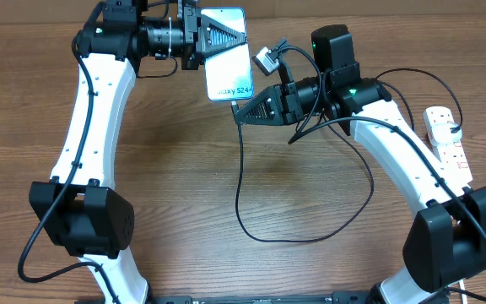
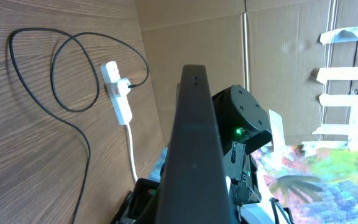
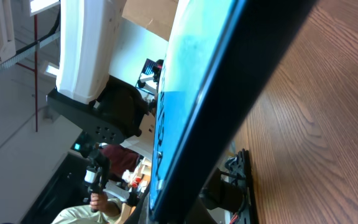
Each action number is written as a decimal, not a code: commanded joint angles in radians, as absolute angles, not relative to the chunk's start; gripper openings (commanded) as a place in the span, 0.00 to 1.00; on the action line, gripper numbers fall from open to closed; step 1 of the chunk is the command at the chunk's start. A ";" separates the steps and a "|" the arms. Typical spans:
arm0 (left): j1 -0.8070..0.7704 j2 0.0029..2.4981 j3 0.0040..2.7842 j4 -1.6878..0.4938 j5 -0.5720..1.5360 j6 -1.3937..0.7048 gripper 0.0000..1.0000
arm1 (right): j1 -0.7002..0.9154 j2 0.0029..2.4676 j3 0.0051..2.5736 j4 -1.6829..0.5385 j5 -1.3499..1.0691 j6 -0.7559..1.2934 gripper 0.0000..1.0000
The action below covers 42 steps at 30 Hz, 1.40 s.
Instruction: Plug charger to phone and switch on socket
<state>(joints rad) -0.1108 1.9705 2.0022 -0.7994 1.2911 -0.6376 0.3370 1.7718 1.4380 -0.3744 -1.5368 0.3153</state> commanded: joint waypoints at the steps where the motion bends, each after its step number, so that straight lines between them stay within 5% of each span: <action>1: -0.119 1.962 2.010 -0.796 1.332 -0.653 0.04 | 0.337 1.743 1.467 -0.367 -1.562 0.322 0.04; 42: -0.141 1.962 2.010 -0.766 1.336 -0.620 0.04 | 0.305 1.743 1.467 -0.324 -1.499 0.400 0.04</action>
